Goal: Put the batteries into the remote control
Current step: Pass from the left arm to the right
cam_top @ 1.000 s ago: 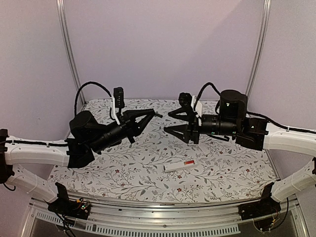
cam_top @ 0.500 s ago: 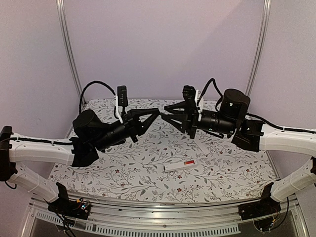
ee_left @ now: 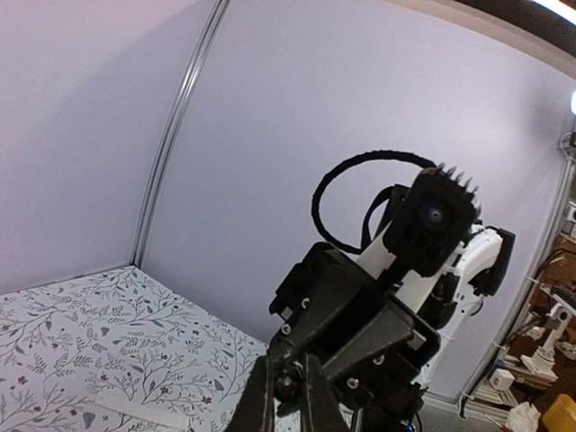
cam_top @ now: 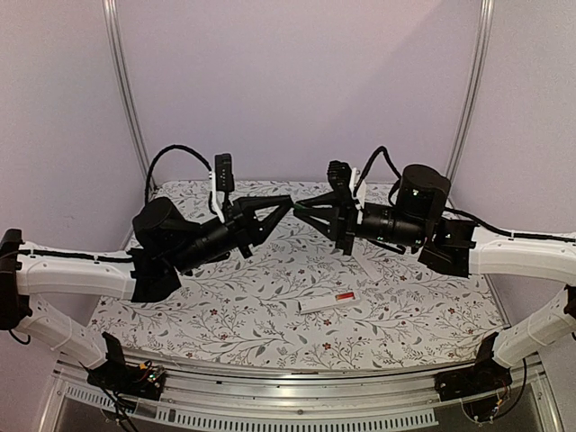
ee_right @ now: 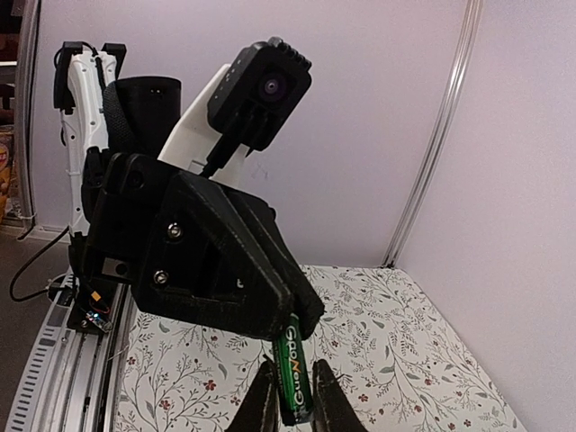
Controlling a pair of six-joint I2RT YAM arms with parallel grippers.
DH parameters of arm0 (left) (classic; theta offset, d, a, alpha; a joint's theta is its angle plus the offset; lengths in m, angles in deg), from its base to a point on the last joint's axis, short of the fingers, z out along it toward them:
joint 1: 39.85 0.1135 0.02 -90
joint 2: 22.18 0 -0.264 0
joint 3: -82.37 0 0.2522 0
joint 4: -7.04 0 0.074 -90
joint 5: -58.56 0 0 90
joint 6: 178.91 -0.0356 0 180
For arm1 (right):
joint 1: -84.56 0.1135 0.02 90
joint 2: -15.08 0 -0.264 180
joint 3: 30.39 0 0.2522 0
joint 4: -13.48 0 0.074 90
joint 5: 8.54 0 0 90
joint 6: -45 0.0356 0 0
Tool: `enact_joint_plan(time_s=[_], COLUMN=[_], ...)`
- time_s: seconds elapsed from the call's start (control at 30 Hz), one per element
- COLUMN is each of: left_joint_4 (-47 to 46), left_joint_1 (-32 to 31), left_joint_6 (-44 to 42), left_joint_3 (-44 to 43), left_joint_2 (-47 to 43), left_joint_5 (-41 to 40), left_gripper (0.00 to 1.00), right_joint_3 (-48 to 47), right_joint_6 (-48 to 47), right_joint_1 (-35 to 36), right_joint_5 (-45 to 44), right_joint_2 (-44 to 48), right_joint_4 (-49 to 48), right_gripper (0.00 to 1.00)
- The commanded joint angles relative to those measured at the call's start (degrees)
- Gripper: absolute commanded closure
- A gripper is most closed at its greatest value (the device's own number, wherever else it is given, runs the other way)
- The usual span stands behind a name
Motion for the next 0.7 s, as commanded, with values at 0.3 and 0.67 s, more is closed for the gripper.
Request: enact_joint_plan(time_s=[0.3, 0.67], left_joint_4=[3.9, 30.0], left_joint_1=[0.4, -1.0], left_joint_6=[-1.4, -36.6], left_joint_3=[-2.5, -3.6], left_joint_2=[1.4, -10.6], left_joint_5=[0.5, -4.4], left_gripper=[1.00, 0.34], right_joint_3=[-0.9, -11.9], right_joint_6=[0.1, -0.3], right_joint_1=[0.2, -4.2], right_joint_5=[1.8, 6.4], right_joint_2=[2.3, 1.8], right_joint_4=[5.0, 37.8], right_gripper=[1.00, 1.00])
